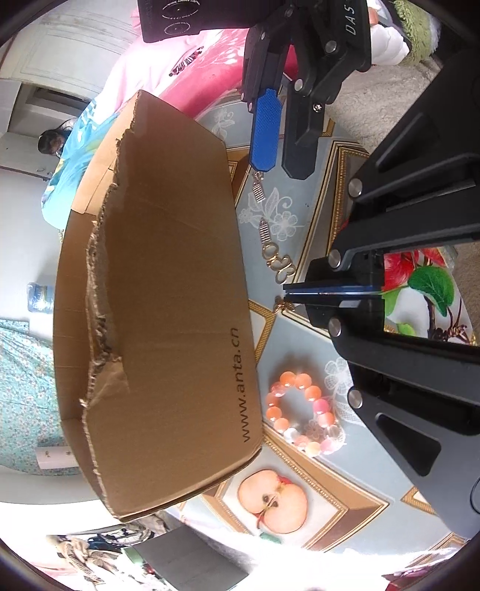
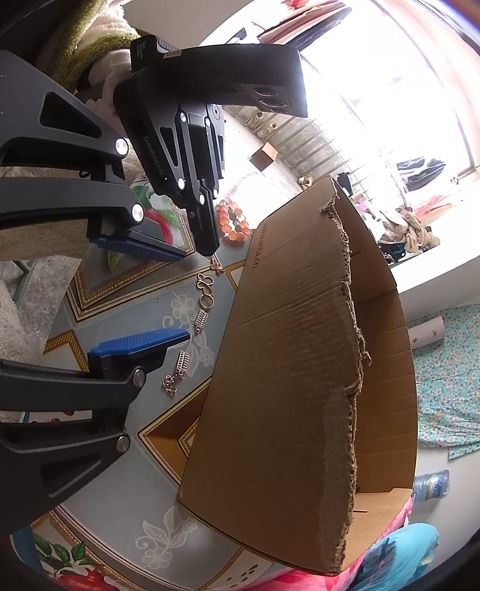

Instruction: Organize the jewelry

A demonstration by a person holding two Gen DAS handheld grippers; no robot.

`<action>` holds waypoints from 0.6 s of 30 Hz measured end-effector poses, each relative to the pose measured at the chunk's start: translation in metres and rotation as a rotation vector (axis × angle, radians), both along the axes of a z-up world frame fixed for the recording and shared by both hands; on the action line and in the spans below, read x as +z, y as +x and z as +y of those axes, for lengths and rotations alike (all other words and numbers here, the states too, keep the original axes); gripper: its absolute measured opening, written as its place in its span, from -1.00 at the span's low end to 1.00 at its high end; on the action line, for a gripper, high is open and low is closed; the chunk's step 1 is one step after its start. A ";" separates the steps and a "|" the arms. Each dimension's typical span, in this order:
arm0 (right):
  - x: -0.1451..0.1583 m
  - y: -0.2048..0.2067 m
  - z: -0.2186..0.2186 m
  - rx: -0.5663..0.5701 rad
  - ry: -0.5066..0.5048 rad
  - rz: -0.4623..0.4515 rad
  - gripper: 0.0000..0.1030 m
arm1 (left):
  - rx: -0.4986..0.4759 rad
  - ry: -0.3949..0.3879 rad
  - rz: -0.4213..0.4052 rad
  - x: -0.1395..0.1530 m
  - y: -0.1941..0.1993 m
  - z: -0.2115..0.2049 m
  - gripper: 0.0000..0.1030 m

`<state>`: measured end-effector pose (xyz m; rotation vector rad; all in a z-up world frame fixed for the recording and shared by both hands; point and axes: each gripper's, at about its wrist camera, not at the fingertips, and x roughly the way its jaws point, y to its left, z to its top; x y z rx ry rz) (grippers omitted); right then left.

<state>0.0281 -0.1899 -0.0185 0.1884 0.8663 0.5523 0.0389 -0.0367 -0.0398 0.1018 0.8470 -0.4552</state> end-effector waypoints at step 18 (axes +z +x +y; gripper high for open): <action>0.000 0.003 -0.001 -0.005 -0.004 -0.004 -0.28 | -0.047 0.111 -0.031 -0.005 0.014 -0.014 -0.90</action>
